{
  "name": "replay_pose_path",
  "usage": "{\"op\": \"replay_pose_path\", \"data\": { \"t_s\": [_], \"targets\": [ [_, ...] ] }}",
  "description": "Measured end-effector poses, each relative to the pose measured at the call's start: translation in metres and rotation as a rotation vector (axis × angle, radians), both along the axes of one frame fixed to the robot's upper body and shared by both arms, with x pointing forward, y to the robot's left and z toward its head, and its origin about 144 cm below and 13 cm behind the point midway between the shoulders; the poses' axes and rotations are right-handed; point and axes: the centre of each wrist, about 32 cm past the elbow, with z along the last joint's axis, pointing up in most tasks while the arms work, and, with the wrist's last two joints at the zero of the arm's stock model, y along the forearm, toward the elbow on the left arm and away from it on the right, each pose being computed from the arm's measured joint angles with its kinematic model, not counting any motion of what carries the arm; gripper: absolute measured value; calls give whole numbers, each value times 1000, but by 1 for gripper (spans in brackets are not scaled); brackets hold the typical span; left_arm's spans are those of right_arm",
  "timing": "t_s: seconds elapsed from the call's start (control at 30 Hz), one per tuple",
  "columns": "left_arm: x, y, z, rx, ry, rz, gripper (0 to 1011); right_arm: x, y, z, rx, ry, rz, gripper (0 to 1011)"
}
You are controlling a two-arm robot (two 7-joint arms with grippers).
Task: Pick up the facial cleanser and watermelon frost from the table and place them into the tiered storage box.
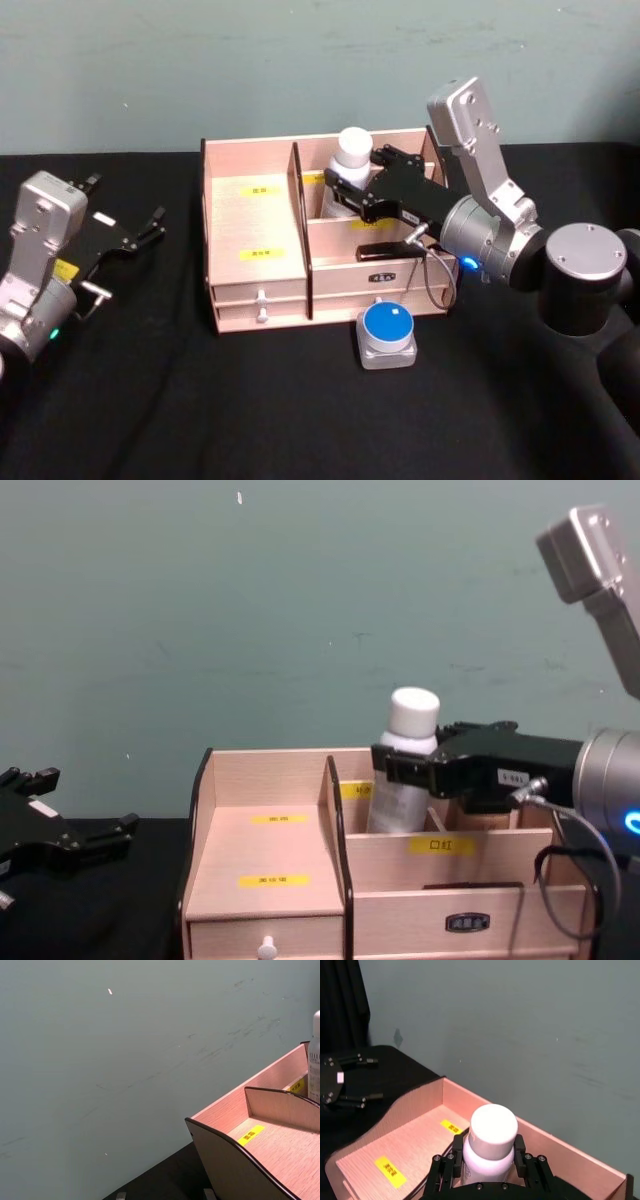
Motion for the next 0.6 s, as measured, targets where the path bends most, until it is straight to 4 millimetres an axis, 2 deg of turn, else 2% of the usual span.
{"op": "replay_pose_path", "data": {
  "t_s": [0.6],
  "targets": [
    [0, 0, 0, 0, 0, 0, 1001, 0, 2, -5, -44, 19, -1, 614]
  ]
}}
